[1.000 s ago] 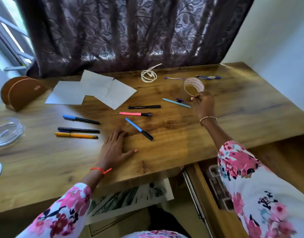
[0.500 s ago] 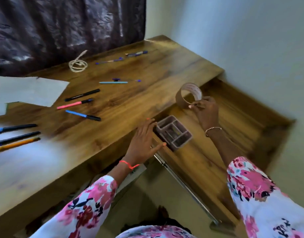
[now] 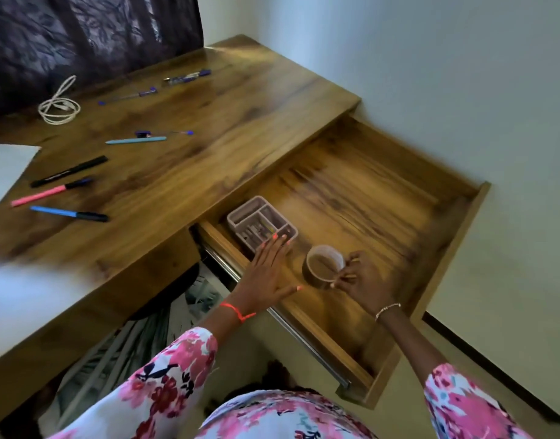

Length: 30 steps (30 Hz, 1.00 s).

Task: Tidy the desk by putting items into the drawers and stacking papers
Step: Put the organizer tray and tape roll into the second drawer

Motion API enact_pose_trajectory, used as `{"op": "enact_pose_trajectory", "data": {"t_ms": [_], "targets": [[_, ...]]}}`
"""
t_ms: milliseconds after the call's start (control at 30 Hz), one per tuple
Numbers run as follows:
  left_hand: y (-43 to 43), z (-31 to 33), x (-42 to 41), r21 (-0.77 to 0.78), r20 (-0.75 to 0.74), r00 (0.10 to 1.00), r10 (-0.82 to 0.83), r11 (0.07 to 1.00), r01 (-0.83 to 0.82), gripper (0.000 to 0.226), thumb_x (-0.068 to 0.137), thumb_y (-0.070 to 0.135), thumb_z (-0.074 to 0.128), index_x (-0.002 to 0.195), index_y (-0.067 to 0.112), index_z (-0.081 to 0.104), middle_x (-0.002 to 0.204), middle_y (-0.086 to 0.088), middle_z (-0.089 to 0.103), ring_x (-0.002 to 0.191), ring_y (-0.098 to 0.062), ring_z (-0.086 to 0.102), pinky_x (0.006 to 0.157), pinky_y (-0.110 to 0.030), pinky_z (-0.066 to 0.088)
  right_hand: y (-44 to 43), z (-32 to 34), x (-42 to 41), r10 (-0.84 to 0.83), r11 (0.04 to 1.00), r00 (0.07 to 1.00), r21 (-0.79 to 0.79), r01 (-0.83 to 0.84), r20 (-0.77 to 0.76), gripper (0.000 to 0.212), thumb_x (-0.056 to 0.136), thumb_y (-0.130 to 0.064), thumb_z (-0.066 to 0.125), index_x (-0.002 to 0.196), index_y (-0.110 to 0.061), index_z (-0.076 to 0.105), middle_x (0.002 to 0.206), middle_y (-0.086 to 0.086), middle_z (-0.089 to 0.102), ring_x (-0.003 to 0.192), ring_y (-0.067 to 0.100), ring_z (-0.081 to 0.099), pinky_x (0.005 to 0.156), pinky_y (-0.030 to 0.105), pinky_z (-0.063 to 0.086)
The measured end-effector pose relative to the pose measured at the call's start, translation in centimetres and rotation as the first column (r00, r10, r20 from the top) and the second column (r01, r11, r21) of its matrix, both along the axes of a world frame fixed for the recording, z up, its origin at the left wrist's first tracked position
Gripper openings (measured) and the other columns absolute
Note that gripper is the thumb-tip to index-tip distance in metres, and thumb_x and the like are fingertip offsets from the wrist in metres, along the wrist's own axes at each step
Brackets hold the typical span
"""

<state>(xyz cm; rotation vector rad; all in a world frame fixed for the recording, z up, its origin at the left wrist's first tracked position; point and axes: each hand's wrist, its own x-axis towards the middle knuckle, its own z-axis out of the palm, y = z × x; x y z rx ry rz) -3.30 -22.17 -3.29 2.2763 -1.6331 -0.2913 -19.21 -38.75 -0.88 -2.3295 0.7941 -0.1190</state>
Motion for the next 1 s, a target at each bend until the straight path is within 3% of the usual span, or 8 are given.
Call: {"op": "enact_pose_trajectory", "data": {"t_ms": [33,167,367,467,567,800,933,1000], "targets": [[0.0,-0.2,-0.1,0.025,0.024,1.0,0.001,1.0,-0.002,0.092,0.081,0.071,0.026,0.147,0.011,0.003,0.156,-0.009,0.0,0.142,-0.016,-0.013,0.115,-0.033,-0.011,0.1,-0.5,-0.2,0.036,0.999,0.999,0.015,-0.035,-0.031,0.014,0.067,-0.005,0.078,0.08,-0.002,0.073,0.108,0.002,0.04,0.095,0.016,0.053,0.084,0.029,0.052],[-0.4,-0.9,-0.3,0.092,0.057,0.997,0.053,0.994,-0.058,0.102,0.076,0.079,0.011,0.147,0.007,0.002,0.156,-0.011,-0.003,0.144,-0.02,-0.01,0.118,-0.039,-0.002,0.0,-1.8,-0.2,0.121,0.992,0.987,0.055,-0.116,-0.106,0.016,0.068,-0.006,0.077,0.083,-0.002,0.073,0.11,-0.001,0.036,0.098,0.021,0.057,0.083,0.017,0.046],[-0.4,-0.7,-0.5,0.121,0.071,0.995,0.074,0.989,-0.082,0.099,0.078,0.076,0.018,0.148,0.008,0.0,0.156,-0.01,-0.005,0.143,-0.02,-0.012,0.116,-0.035,-0.009,0.0,-2.9,0.2,0.217,0.974,0.957,0.102,-0.2,-0.192,0.018,0.071,-0.005,0.074,0.086,0.004,0.069,0.117,0.01,0.039,0.102,0.026,0.054,0.087,0.033,0.051],[-0.2,-0.5,-0.6,0.137,0.08,0.993,0.084,0.986,-0.095,0.099,0.077,0.076,0.014,0.147,0.008,-0.002,0.156,-0.011,-0.006,0.143,-0.021,-0.013,0.114,-0.034,-0.012,-0.3,-3.0,0.6,0.259,0.965,0.938,0.107,-0.24,-0.232,0.019,0.076,-0.009,0.07,0.093,0.0,0.065,0.108,0.006,0.037,0.106,0.03,0.051,0.09,0.034,0.046],[0.1,-0.5,-0.7,0.139,0.099,0.99,0.105,0.983,-0.118,0.103,0.073,0.08,0.005,0.147,0.007,0.0,0.156,-0.012,-0.003,0.143,-0.021,-0.012,0.114,-0.035,-0.014,-0.8,-2.4,1.3,0.298,0.95,0.929,0.161,-0.266,-0.22,0.026,0.07,-0.016,0.076,0.093,-0.007,0.066,0.117,-0.001,0.031,0.11,0.02,0.046,0.093,0.029,0.047],[1.0,-0.4,-1.1,0.142,0.081,0.96,0.267,0.951,-0.276,0.114,0.066,0.085,0.0,0.146,0.004,-0.002,0.155,-0.013,-0.009,0.14,-0.023,-0.02,0.111,-0.037,-0.018,0.4,0.0,6.7,0.025,0.974,0.999,0.225,-0.017,-0.034,0.052,0.08,-0.028,0.069,0.124,-0.006,0.051,0.124,0.007,0.052,0.11,0.019,0.052,0.082,0.021,0.039],[1.7,-0.5,-0.9,0.167,0.033,0.94,0.34,0.925,-0.341,0.116,0.063,0.087,0.002,0.145,0.006,-0.012,0.154,-0.01,-0.018,0.139,-0.021,-0.025,0.111,-0.036,-0.019,1.9,0.5,9.6,-0.098,0.953,0.994,0.29,0.084,0.036,0.04,0.088,-0.022,0.06,0.122,-0.003,0.051,0.097,0.001,0.053,0.091,0.009,0.049,0.07,0.012,0.039],[2.1,-0.5,-0.6,0.174,0.021,0.935,0.353,0.92,-0.351,0.115,0.065,0.086,0.006,0.145,0.005,-0.012,0.154,-0.01,-0.019,0.138,-0.021,-0.026,0.111,-0.035,-0.019,2.2,0.3,11.0,-0.164,0.942,0.985,0.303,0.142,0.049,0.029,0.089,-0.018,0.058,0.113,-0.003,0.058,0.093,0.002,0.057,0.086,0.012,0.052,0.071,0.018,0.041]]}}
